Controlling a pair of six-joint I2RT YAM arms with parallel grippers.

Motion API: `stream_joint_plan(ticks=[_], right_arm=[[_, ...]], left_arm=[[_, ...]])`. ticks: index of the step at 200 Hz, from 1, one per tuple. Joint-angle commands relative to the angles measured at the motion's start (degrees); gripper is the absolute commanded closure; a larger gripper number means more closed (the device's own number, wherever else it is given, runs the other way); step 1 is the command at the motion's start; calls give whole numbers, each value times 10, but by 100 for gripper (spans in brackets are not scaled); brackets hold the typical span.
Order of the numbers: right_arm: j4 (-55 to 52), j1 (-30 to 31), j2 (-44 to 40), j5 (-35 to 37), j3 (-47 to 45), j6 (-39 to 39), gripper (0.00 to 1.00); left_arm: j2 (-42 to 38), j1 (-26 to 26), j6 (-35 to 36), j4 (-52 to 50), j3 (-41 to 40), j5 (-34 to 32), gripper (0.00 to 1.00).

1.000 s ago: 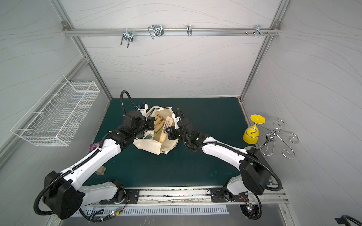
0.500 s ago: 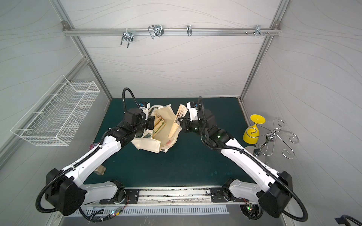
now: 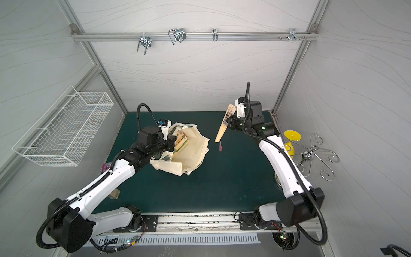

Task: Take out the folding fans from the tote bags
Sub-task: Pick up the folding fan from the canvas bag, then place the folding fan at the center of the board.

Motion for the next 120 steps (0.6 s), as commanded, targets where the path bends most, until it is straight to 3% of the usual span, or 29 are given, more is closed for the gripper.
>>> stream_joint_plan(ticks=[1,120], right_arm=[[-106,-2,63,-12,53,-51,100],[-197,-25,383,66,272,-127,97]], left_arm=[[-16,4,-3,20,-1,17,100],[-49,4,15,24,-19,96,100]])
